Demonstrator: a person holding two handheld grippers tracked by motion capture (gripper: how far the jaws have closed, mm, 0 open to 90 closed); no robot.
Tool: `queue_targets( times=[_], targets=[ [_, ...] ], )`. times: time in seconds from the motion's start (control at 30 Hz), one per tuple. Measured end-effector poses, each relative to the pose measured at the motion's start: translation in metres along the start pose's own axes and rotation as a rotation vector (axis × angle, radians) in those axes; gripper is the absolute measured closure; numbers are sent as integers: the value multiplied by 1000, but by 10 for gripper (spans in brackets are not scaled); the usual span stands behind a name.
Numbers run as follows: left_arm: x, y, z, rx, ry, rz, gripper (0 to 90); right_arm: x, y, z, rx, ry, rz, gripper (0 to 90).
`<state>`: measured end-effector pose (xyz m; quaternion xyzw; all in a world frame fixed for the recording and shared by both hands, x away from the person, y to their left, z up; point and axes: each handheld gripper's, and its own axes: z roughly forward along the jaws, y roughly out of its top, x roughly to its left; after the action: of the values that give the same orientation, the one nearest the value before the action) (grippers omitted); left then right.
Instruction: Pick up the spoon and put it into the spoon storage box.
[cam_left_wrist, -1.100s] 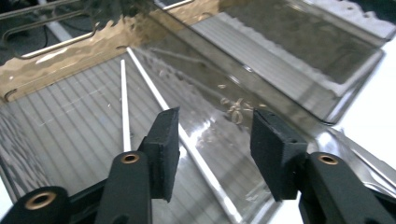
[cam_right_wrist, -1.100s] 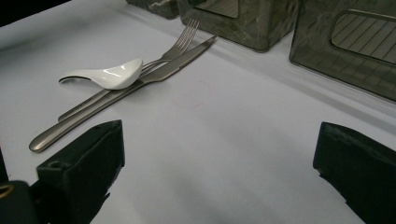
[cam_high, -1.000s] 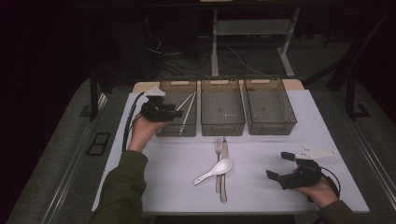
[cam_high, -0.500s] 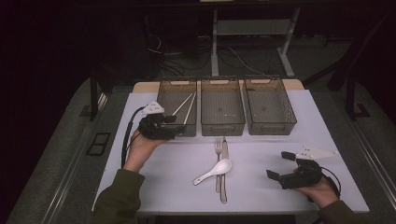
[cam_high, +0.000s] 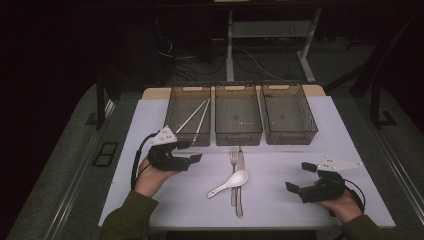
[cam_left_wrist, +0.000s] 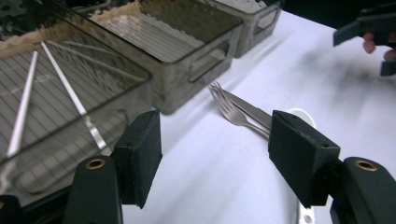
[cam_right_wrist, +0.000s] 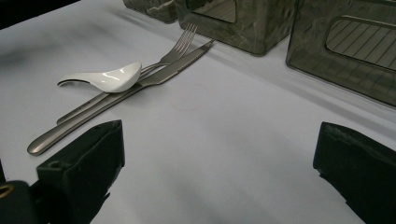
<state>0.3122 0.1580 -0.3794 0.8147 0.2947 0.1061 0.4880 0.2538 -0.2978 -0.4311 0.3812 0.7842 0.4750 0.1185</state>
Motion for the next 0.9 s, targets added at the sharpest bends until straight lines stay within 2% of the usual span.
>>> queue_targets(
  times=[0.1, 0.23, 0.43, 0.53, 0.8, 0.9],
  targets=[
    [-7, -6, -1, -2, -22, -4, 338, 0, 0, 1, 4, 0, -3, 20],
    [-16, -16, 0, 14, -46, 11, 364, 0, 0, 0, 4, -1, -5, 20],
    [-26, -31, 5, 40, -107, 33, 468, 0, 0, 1, 6, 0, -3, 20],
    [-33, -35, 8, 59, -134, 47, 541, 0, 0, 1, 5, -1, -3, 20],
    [-49, -38, 22, 124, -242, 81, 828, -1, 0, 2, 12, 0, -5, 20],
    [-54, -39, 28, 154, -277, 92, 886, 0, 0, 2, 11, -1, -5, 20]
  ],
)
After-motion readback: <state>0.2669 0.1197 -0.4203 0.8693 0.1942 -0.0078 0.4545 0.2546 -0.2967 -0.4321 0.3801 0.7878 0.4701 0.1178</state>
